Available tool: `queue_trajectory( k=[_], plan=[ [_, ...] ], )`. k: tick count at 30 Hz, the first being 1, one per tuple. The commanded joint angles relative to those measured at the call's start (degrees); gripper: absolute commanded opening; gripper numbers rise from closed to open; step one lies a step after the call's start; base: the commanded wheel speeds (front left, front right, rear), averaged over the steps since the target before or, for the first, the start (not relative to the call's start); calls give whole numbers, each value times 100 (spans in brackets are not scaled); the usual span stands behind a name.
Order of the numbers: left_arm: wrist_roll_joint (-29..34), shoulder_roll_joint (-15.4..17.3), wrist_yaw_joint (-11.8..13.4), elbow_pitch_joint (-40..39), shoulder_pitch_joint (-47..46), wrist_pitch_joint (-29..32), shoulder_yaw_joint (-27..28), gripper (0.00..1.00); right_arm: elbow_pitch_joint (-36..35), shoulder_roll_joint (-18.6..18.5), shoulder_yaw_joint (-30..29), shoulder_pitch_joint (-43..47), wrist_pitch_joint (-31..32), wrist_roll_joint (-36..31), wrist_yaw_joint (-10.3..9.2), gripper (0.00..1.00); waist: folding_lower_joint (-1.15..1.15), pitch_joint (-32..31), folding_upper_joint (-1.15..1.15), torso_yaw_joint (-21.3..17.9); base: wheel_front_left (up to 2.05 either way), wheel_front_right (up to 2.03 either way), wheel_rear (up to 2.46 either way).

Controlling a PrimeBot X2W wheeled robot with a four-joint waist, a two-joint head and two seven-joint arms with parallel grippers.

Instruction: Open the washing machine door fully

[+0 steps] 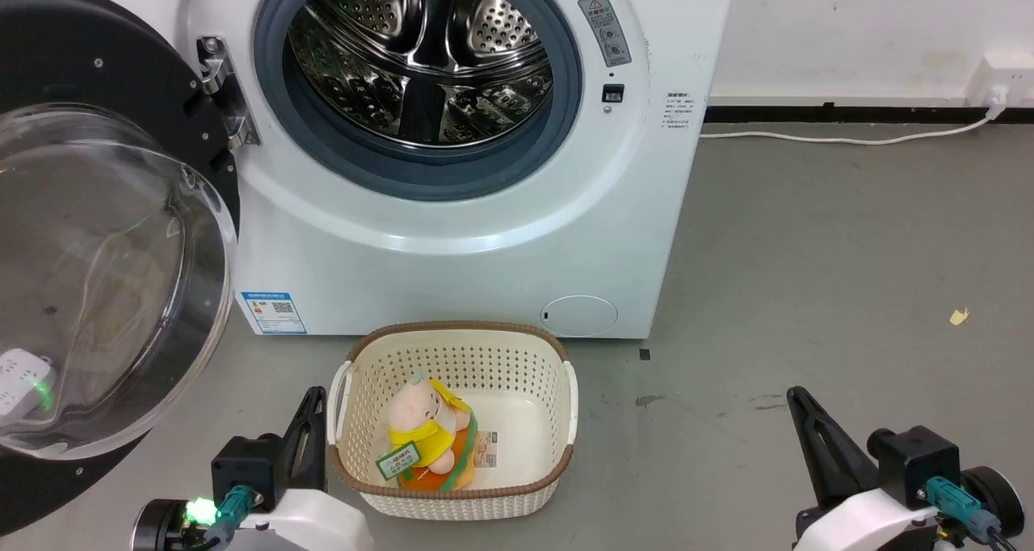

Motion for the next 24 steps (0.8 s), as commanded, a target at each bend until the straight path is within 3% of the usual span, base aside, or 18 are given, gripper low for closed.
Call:
queue_trajectory(
  k=[1, 24],
  plan=[
    [83, -7, -25, -54, -82, 28, 29, 0, -56, 11, 15, -107, 31, -32, -3, 0, 0, 6, 0, -4, 0, 0, 0],
    [206, -39, -32, -169, -112, 159, 88, 0, -101, 12, 46, -177, 162, -51, -3, 0, 0, 45, 0, -34, 0, 0, 0]
  ],
)
